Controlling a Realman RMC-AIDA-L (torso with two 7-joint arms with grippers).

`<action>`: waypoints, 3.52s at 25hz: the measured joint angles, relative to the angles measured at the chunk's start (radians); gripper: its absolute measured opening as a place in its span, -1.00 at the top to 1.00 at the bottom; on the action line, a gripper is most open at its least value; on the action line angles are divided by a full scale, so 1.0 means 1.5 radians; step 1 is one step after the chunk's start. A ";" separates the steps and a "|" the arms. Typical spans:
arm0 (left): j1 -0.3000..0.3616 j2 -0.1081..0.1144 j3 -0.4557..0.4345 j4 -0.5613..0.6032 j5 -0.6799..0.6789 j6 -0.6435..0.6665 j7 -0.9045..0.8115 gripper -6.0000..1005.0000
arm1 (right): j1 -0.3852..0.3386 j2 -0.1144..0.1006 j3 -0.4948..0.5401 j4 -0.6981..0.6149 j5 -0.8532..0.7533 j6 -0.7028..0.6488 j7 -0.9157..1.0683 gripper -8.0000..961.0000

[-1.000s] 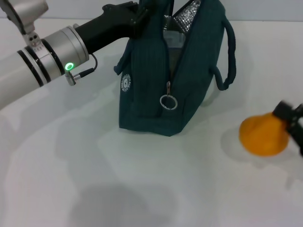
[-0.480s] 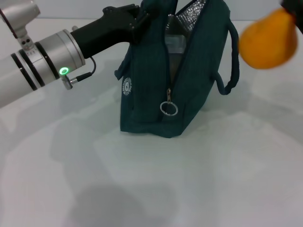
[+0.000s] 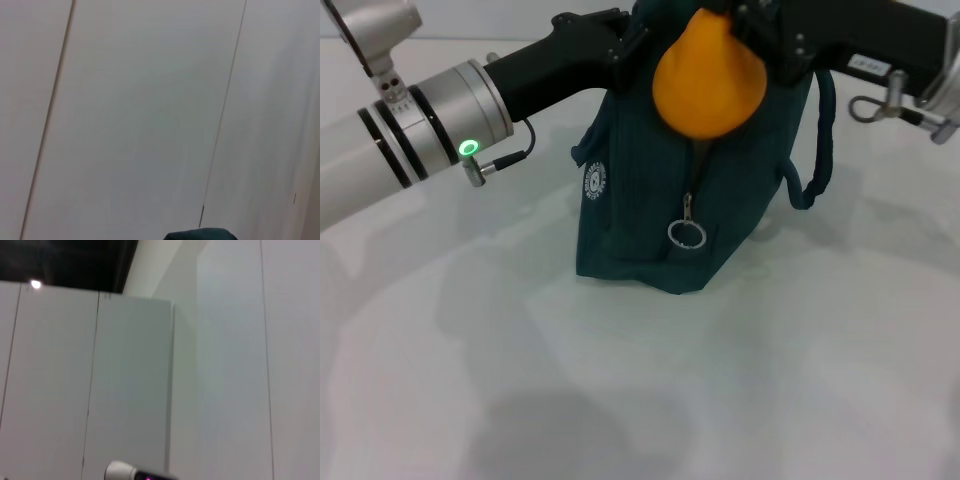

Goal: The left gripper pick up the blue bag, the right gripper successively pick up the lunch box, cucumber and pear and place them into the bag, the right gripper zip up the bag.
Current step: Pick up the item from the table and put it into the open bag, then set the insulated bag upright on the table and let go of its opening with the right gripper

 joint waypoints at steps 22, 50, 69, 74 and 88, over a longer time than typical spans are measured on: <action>-0.017 -0.001 0.000 -0.009 -0.006 -0.001 0.000 0.77 | -0.014 0.002 -0.098 0.050 0.006 0.111 -0.024 0.95; -0.017 -0.003 0.001 -0.009 -0.007 -0.025 0.008 0.76 | -0.213 -0.043 -0.099 -0.122 -0.141 0.099 0.123 -0.08; -0.007 -0.002 0.001 -0.009 -0.006 -0.020 0.033 0.76 | -0.235 -0.008 -0.073 -0.145 -0.033 0.134 0.042 0.84; 0.024 0.001 0.018 -0.006 -0.001 0.050 0.103 0.76 | -0.228 -0.013 -0.071 -0.136 0.030 0.128 0.020 0.84; 0.100 -0.001 0.015 -0.028 -0.022 0.153 0.225 0.76 | -0.193 -0.035 -0.076 -0.100 -0.037 0.070 0.085 0.79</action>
